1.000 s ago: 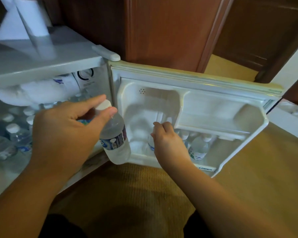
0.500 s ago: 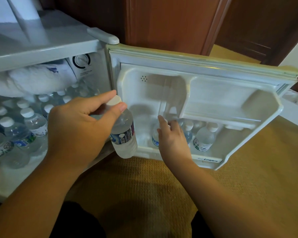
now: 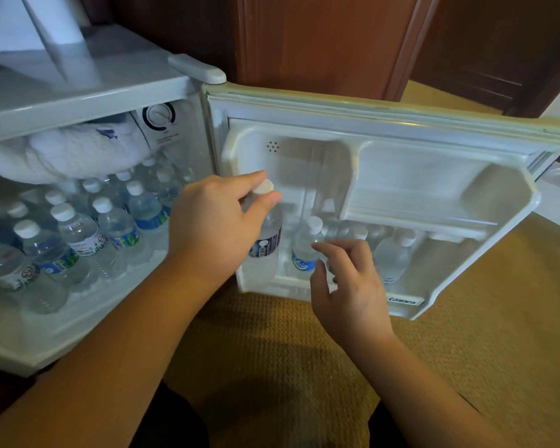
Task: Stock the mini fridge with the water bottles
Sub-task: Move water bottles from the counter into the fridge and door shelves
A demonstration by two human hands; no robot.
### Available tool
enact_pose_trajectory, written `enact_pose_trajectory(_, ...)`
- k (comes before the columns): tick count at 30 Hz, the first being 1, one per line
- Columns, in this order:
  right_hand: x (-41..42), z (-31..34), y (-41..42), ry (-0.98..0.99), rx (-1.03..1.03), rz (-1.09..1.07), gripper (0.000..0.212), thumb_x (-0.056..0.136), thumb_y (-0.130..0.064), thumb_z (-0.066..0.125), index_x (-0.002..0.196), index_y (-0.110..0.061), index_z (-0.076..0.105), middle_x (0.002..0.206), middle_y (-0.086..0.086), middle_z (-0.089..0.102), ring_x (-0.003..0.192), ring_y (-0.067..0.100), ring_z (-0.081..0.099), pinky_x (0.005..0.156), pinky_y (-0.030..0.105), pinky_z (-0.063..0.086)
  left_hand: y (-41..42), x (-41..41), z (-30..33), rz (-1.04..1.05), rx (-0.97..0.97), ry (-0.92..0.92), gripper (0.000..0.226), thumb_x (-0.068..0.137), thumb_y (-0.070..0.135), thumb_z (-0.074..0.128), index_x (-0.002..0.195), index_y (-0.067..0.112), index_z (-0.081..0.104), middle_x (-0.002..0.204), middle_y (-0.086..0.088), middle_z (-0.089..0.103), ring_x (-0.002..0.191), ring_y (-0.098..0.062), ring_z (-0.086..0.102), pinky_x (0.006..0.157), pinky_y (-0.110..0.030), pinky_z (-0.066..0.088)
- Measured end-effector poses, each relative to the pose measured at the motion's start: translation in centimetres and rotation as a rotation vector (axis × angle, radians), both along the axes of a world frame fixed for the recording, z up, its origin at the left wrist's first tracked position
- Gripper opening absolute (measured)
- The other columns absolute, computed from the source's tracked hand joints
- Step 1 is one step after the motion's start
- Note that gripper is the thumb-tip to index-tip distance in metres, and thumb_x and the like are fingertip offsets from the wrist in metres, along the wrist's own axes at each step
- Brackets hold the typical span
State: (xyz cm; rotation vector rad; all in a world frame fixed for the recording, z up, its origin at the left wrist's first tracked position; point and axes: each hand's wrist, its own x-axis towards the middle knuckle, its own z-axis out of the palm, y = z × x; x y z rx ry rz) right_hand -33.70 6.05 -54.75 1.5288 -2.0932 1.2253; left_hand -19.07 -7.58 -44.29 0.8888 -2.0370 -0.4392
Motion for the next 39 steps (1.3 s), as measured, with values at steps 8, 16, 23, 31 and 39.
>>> enact_pose_trajectory(8,-2.7,11.0,0.1,0.343,-0.219,-0.006,0.025,0.09,-0.006,0.066,0.114,-0.003,0.074,0.11,0.02,0.063,0.098,0.04,0.06,0.084,0.049,0.047,-1.6,-3.5,-0.6,-0.026,0.025,-0.219,0.042,0.097,0.041,0.068,0.135,0.022,0.069,0.115,-0.006,0.077,0.107,-0.027,0.07,0.092,-0.038,0.055)
enact_pose_trajectory(16,-9.2,18.8,-3.8,0.397,0.151,-0.232,0.053,0.099,-0.048,0.046,0.148,-0.027,0.049,0.139,0.01,0.056,0.135,0.037,0.045,0.123,0.058,0.019,-2.0,-5.0,-4.2,-0.095,0.163,-0.27,0.041,0.1,0.032,0.064,0.139,0.018,0.062,0.113,-0.009,0.071,0.102,-0.026,0.067,0.095,-0.039,0.055)
enact_pose_trajectory(23,-11.6,19.2,-5.2,0.278,0.545,-0.272,0.065,0.101,-0.069,0.018,0.15,-0.033,0.04,0.144,0.014,0.052,0.139,0.042,0.043,0.118,0.067,0.021,-2.4,-5.7,-6.2,-0.094,0.155,-0.552,0.029,0.103,0.028,0.056,0.129,0.016,0.062,0.104,-0.011,0.067,0.095,-0.029,0.062,0.084,-0.041,0.054)
enact_pose_trajectory(31,-12.0,18.7,-4.9,0.295,0.577,-0.269,0.062,0.101,-0.068,0.017,0.144,-0.034,0.046,0.139,0.01,0.056,0.134,0.04,0.046,0.117,0.07,0.019,-2.8,-5.8,-6.4,-0.042,0.175,-0.666,0.028,0.099,0.009,0.058,0.126,0.012,0.061,0.107,-0.007,0.065,0.095,-0.026,0.063,0.083,-0.039,0.056)
enact_pose_trajectory(39,-13.3,19.1,-5.4,0.289,0.593,-0.274,0.066,0.101,-0.072,0.016,0.145,-0.033,0.045,0.143,0.01,0.055,0.137,0.04,0.044,0.118,0.071,0.016,-1.0,-5.3,-4.1,-0.017,0.136,-0.711,0.038,0.097,0.017,0.065,0.133,0.01,0.058,0.124,-0.006,0.059,0.108,-0.026,0.061,0.089,-0.036,0.054)
